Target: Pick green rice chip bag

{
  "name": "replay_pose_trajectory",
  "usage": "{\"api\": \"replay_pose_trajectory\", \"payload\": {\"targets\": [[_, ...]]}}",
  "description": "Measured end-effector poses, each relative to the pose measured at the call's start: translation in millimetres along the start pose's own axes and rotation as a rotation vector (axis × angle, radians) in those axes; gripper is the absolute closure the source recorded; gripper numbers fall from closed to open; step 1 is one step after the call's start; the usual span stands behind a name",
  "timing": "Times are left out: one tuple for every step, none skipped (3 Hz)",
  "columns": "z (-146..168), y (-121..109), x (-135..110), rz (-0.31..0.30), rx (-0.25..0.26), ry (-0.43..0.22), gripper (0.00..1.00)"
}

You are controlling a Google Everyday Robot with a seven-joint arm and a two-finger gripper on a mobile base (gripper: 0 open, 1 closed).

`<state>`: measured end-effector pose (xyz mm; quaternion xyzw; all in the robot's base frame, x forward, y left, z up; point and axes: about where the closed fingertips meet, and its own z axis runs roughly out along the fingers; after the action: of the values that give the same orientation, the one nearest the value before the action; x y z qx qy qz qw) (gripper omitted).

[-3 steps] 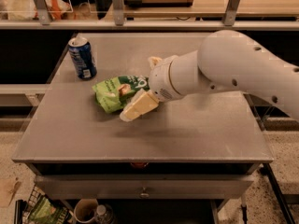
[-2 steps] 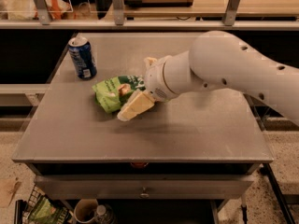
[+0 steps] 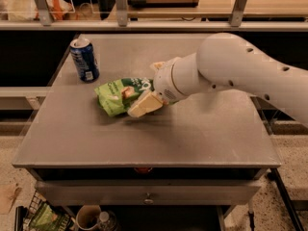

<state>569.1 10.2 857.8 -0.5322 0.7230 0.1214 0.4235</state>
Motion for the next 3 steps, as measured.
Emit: {"api": "replay_pose_trajectory", "payload": {"targets": [[-1, -5, 0, -0.010, 0.001, -0.004, 0.41], [-3, -3, -13, -0.031, -0.007, -0.036, 0.64], [-15, -7, -39, -0.004, 0.023, -0.118, 0.87]]}}
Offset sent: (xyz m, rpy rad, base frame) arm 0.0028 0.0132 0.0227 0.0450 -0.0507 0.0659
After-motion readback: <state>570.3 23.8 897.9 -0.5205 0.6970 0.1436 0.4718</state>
